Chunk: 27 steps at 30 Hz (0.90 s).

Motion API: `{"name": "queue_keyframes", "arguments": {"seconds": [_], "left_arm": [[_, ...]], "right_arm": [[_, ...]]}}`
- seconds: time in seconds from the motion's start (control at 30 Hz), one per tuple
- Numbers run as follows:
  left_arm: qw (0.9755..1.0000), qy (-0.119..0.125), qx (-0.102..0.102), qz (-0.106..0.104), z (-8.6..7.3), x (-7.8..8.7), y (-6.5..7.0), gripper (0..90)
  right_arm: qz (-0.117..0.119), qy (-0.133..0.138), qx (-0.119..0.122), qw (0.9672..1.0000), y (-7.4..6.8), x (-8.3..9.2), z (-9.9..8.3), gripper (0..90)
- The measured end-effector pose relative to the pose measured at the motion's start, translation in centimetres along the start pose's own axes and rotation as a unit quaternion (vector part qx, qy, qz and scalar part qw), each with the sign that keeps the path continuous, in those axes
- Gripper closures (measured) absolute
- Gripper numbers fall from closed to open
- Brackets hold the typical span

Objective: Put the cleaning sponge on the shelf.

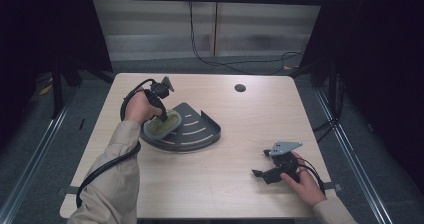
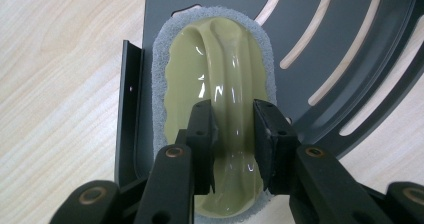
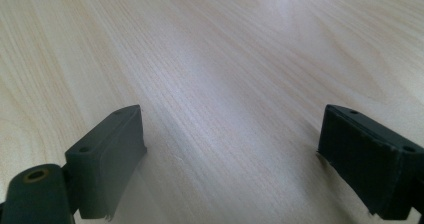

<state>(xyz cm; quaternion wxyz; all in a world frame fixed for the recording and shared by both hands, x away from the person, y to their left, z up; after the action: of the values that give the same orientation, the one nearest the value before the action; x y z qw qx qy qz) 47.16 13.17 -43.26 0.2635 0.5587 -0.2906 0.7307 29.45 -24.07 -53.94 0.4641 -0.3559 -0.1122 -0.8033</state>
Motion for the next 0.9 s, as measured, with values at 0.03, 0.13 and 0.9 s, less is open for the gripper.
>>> {"name": "queue_keyframes", "arguments": {"seconds": [0.03, 0.13, 0.9], "left_arm": [[1.0000, 0.000, -0.001, -0.001, 0.1, -0.1, 0.0, 71.1], [1.0000, 0.005, 0.005, 0.000, 0.2, -0.1, 0.0, 71.1], [0.9998, 0.008, 0.015, 0.007, -0.8, -1.9, -1.5, 70.7]], "right_arm": [[0.000, 0.000, 0.000, 1.0000, 0.0, 0.0, 0.0, 10.6], [0.000, 0.000, 0.000, 1.0000, 0.0, 0.0, 0.0, 10.6], [0.000, 0.000, 0.000, 1.0000, 0.0, 0.0, 0.0, 10.6]]}}
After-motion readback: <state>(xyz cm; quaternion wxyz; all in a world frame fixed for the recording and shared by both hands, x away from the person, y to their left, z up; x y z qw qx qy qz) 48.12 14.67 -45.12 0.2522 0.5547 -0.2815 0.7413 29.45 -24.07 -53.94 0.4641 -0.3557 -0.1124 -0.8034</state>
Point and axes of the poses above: each handheld gripper's, and its own axes: x roughly backward along the jaws, z roughly out of its top, y roughly to its right, the point moved 4 cm from there along -x, roughly forward along the jaws, and after that the axes turned 10 degrees about z, right-handed, at the moved point
